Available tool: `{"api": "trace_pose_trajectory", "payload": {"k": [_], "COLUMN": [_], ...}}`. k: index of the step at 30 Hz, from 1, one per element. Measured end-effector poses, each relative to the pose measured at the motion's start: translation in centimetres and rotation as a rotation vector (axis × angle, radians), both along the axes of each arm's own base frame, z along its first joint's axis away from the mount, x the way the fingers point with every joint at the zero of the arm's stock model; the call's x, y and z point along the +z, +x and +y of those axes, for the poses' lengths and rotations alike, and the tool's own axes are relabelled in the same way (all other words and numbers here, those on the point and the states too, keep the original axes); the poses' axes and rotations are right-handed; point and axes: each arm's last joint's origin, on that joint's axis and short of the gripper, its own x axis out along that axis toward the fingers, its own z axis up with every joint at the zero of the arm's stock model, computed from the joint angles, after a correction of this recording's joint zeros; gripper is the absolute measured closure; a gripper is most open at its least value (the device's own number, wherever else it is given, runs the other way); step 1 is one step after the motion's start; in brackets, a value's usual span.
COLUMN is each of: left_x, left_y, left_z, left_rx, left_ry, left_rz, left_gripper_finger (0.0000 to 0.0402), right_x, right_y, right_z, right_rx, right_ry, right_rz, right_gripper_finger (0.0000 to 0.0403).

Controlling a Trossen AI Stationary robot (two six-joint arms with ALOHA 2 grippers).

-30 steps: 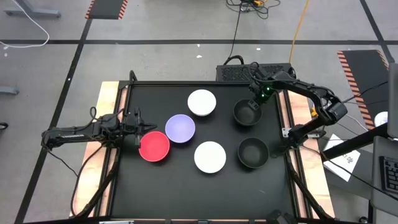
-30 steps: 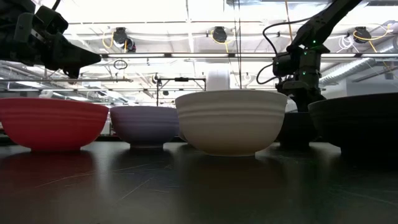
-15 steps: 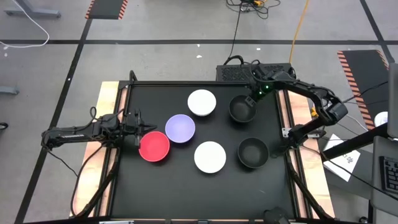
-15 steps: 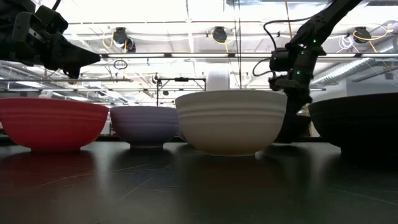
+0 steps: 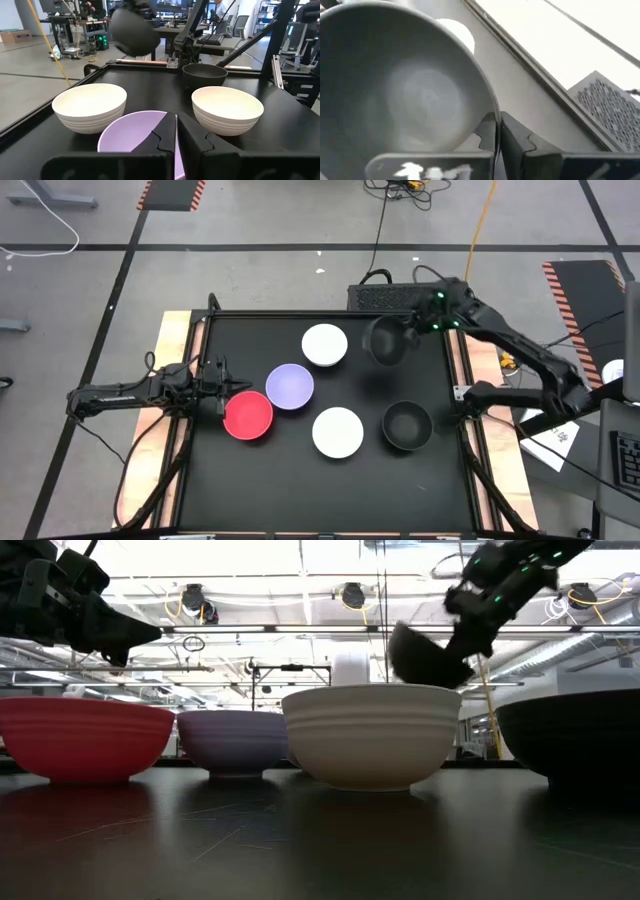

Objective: Nest bowls inside each other
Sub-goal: Stack the top black bowl on top of the white bowl

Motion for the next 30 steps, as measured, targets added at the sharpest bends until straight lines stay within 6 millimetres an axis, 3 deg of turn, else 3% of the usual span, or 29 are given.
{"api": "trace_pose_trajectory", "payload": {"k": [8, 16, 30], "left_x": [0.1, 0.3, 0.3], "left_y": [0.0, 0.0, 0.0], "left_z": [0.0, 0.0, 0.0], "left_rx": [0.001, 0.002, 0.004], "left_ry": [-0.004, -0.01, -0.04], "left_rz": [-0.008, -0.031, -0.032], "left_gripper_finger": [0.0386, 0.0397, 0.0382], "right_x": [0.5, 0.3, -4.7], "right_y": [-2.9, -3.3, -1.5], "right_z": [4.8, 6.8, 8.4], "right_rx": [0.02, 0.103, 0.232], "right_ry": [-0.133, -0.188, -0.184], "right_rz": [-0.183, -0.32, -0.493], "right_gripper_finger": [0.0402, 0.0402, 0.0403]}}
